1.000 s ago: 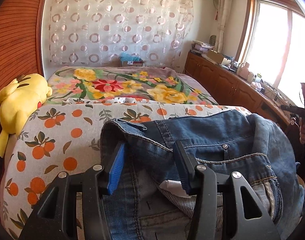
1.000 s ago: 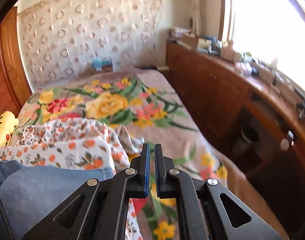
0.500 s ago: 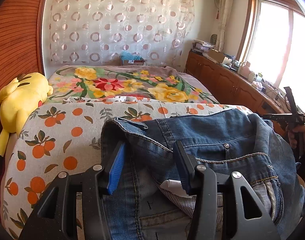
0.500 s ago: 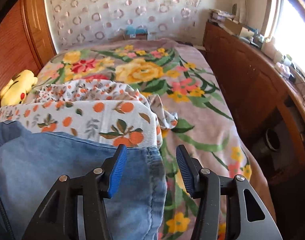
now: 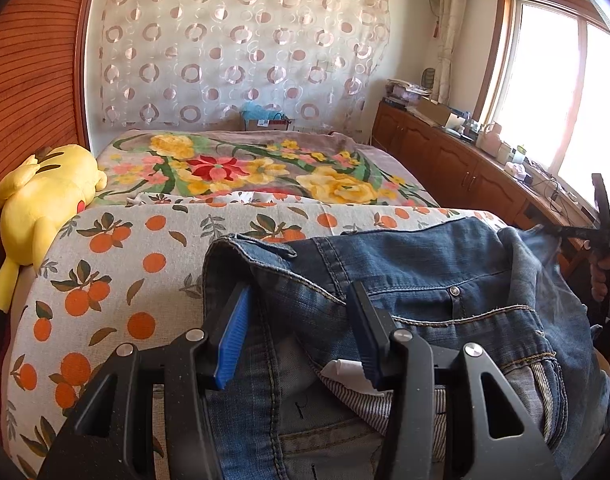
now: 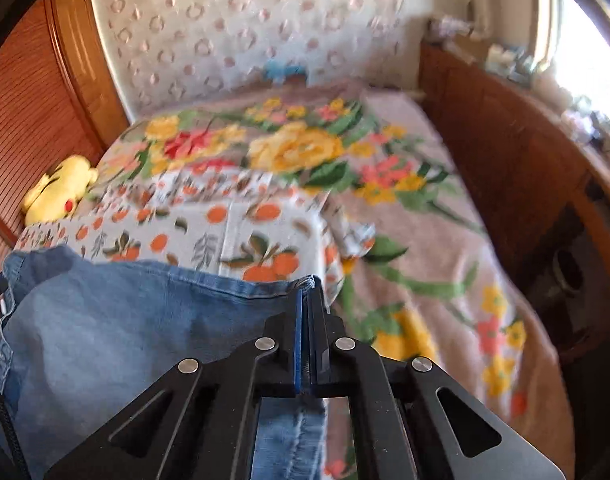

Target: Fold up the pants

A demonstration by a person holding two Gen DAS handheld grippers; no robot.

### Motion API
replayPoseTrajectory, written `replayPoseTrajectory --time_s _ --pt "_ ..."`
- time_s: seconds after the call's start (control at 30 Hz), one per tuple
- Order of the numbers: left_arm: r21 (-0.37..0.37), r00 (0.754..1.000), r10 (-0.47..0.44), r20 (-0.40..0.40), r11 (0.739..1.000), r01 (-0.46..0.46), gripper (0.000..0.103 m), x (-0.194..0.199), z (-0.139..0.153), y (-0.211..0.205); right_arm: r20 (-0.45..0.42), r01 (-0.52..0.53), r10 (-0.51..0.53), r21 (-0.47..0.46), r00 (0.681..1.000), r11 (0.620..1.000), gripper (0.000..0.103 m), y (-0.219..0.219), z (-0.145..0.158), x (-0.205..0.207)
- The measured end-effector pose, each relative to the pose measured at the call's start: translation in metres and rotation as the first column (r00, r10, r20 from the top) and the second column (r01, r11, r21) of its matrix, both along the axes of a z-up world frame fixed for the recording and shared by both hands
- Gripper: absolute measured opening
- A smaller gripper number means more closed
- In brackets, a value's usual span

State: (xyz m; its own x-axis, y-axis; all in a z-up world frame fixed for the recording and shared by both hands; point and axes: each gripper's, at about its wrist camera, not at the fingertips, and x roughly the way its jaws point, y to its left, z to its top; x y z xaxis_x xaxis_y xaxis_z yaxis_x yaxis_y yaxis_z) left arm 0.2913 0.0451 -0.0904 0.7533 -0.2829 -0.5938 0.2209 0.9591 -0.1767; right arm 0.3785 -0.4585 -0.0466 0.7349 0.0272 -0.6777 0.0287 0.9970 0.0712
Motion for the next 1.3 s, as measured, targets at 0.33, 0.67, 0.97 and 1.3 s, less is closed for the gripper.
replayPoseTrajectory --time_s 0.33,0.67,0.97,1.3 --pt "-0.001 1.0 0.003 -0.002 1.0 -0.003 0.05 -0.001 -0.002 0.005 -0.165 0.107 -0.11 -0.028 0.98 0.994 0.002 -0.042 -0.031 -0.056" --pt "0.0 1.0 0.002 -0.002 1.0 -0.002 0.05 -0.001 -0.001 0.005 -0.026 -0.031 0.029 -0.103 0.999 0.994 0.05 0.02 -0.002 -0.028" --pt "0.003 1.0 0.002 -0.003 1.0 -0.002 0.05 0.0 -0.001 0.005 -0.074 -0.186 0.181 -0.075 0.981 0.98 0.05 0.089 -0.044 0.002" --pt "0.11 0.999 -0.029 0.033 0.994 0.026 0.05 -0.018 0.017 -0.008 -0.033 -0.147 0.146 -0.04 0.989 0.988 0.05 0.09 -0.043 -0.063"
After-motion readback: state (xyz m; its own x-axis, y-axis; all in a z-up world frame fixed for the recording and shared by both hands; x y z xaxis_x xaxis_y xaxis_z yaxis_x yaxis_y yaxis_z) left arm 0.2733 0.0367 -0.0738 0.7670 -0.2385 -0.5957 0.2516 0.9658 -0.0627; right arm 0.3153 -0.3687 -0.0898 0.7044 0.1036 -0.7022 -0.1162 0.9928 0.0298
